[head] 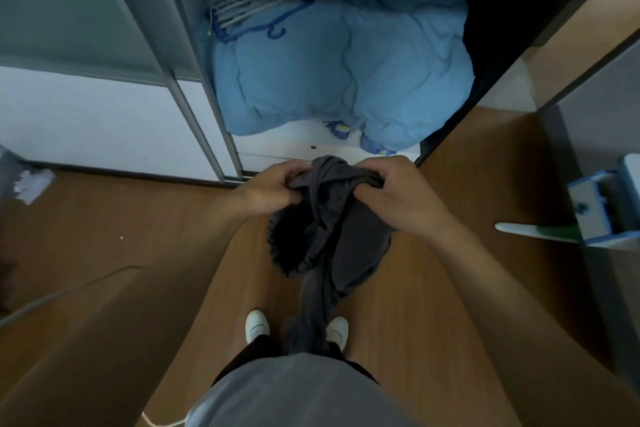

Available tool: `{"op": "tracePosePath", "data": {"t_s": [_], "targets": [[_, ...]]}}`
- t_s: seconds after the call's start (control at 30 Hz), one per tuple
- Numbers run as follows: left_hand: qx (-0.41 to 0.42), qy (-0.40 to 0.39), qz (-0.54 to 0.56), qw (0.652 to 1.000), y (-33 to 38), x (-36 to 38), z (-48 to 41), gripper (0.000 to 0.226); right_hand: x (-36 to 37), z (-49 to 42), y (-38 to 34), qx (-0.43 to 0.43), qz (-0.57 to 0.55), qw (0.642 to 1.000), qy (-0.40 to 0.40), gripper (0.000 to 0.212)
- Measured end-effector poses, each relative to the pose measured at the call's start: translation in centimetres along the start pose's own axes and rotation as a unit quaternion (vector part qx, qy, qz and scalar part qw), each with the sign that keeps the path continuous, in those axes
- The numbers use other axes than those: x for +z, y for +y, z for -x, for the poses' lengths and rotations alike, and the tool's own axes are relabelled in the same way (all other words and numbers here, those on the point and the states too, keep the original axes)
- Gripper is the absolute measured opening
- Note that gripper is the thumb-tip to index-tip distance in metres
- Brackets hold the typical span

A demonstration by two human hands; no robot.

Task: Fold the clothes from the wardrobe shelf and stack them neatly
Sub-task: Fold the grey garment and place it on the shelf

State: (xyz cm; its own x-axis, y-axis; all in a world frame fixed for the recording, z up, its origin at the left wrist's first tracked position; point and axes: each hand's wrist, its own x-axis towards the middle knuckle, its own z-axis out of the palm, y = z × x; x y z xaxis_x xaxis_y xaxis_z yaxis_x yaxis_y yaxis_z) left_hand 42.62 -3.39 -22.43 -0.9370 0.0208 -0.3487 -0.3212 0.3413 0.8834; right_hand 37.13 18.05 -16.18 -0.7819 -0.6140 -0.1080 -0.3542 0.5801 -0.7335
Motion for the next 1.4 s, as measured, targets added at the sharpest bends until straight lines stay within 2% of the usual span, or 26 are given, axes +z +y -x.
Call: {"op": "tracePosePath", "data": {"t_s": [0.13,0.2,0.23,0.33,0.43,0.5,0.63,0.73,0.83,0.93,1.07,1.2,1.27,1.33,1.4], "targets": [[-0.007,-0.011,0.208,0.978,1.5,0.8,0.9,0.041,0.8,-0.1,-0.4,0.040,0.037,0.998,-0.007,0.030],[-0.013,0.001,0.283,0.959,2.5,0.7,1.0,0.058,1.3,-0.3,-0.3,0.065,0.044,0.997,-0.004,0.034],[-0.013,0.009,0.289,0.957,2.9,0.6,1.1,0.058,1.5,-0.3,-0.2,0.079,0.042,0.996,0.001,0.036],[0.031,0.047,0.211,0.976,3.6,0.5,1.4,0.030,2.0,-0.7,-0.3,0.115,0.023,0.993,0.022,0.045],[0.080,0.117,0.120,0.983,4.2,0.6,1.2,0.019,2.6,-1.0,-0.7,0.144,0.014,0.989,0.030,0.044],[0.104,0.140,0.112,0.978,4.8,0.6,1.5,0.016,2.8,-1.3,-0.8,0.177,-0.020,0.983,0.037,0.039],[0.110,0.135,0.175,0.969,4.8,0.1,2.3,0.020,2.6,-1.6,-1.2,0.236,-0.114,0.962,0.070,0.032],[0.082,0.092,0.155,0.980,3.8,-0.4,2.5,0.024,2.0,-1.9,-1.4,0.260,-0.170,0.945,0.105,0.033],[0.020,-0.013,0.016,1.000,2.0,-0.1,1.9,0.021,1.6,-2.1,-1.5,0.269,-0.194,0.937,0.110,0.032],[-0.046,-0.087,-0.075,0.992,-0.1,1.0,0.7,0.025,1.6,-2.2,-1.4,0.264,-0.193,0.939,0.105,0.034],[-0.098,-0.025,-0.138,0.985,-2.9,1.4,-0.4,0.031,1.7,-1.6,-1.2,0.223,-0.153,0.961,0.066,0.040],[-0.133,-0.058,-0.276,0.950,-4.5,1.5,-1.3,0.041,1.8,-1.0,-1.1,0.184,-0.108,0.976,0.051,0.043],[-0.110,0.012,-0.279,0.954,-4.7,1.6,-1.3,0.036,1.8,-0.9,-1.0,0.174,-0.104,0.978,0.053,0.043],[-0.060,0.122,-0.205,0.969,-4.8,1.5,-0.9,0.029,1.9,-0.7,-1.0,0.164,-0.102,0.980,0.047,0.042],[-0.009,0.145,-0.154,0.977,-5.0,1.6,-0.9,0.046,2.0,-0.6,-1.0,0.151,-0.093,0.984,0.032,0.042]]}}
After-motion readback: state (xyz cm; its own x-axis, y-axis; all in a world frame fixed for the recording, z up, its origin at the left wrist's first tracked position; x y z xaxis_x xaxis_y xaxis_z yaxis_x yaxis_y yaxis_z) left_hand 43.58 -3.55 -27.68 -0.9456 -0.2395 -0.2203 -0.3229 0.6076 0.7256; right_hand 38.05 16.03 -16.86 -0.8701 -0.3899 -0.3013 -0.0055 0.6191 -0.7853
